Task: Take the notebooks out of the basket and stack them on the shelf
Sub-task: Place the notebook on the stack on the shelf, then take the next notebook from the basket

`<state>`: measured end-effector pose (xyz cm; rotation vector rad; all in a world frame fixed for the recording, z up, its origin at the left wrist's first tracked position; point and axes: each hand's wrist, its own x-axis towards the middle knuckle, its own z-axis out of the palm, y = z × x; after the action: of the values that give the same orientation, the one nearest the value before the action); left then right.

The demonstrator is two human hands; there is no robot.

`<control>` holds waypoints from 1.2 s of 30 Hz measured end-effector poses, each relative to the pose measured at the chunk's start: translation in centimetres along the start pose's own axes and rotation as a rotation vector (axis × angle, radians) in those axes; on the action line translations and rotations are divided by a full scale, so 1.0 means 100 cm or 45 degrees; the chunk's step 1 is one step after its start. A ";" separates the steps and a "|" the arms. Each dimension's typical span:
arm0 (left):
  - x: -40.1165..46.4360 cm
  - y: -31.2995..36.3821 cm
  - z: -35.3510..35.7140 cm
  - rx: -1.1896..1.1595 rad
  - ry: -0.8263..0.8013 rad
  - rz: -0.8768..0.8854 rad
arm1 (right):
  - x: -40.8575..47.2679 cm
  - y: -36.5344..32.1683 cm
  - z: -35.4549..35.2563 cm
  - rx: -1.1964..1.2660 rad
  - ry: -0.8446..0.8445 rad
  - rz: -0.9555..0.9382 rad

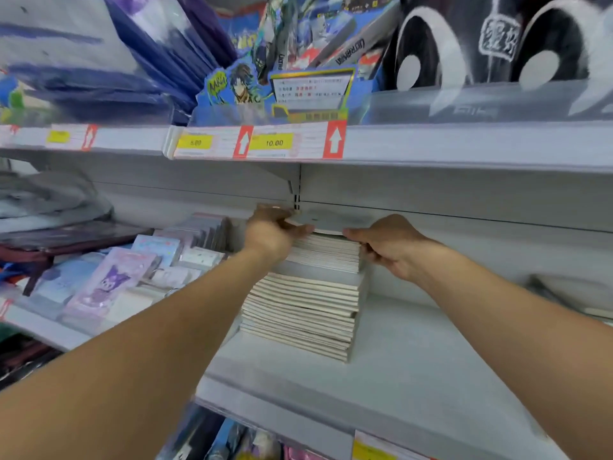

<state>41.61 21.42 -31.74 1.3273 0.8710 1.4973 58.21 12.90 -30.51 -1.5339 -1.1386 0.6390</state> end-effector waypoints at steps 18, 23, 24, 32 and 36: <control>-0.010 -0.008 -0.017 0.978 -0.362 0.024 | -0.010 0.012 0.018 -0.561 0.096 -0.094; -0.160 -0.034 -0.057 0.544 0.291 0.738 | -0.164 0.065 0.028 -0.102 0.545 -0.669; -0.205 -0.058 -0.068 0.439 0.272 0.744 | -0.200 0.100 0.039 -0.016 0.528 -0.638; -0.475 -0.294 -0.207 1.249 -0.463 -1.043 | -0.436 0.395 0.131 -0.402 -0.452 1.087; -0.495 -0.303 -0.224 1.429 -0.573 -1.361 | -0.452 0.407 0.145 -0.421 -0.491 1.254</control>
<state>24.58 -13.98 -79.97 1.4054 1.8021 -0.2169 41.14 -20.47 -80.56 -2.3274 -0.7082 1.5039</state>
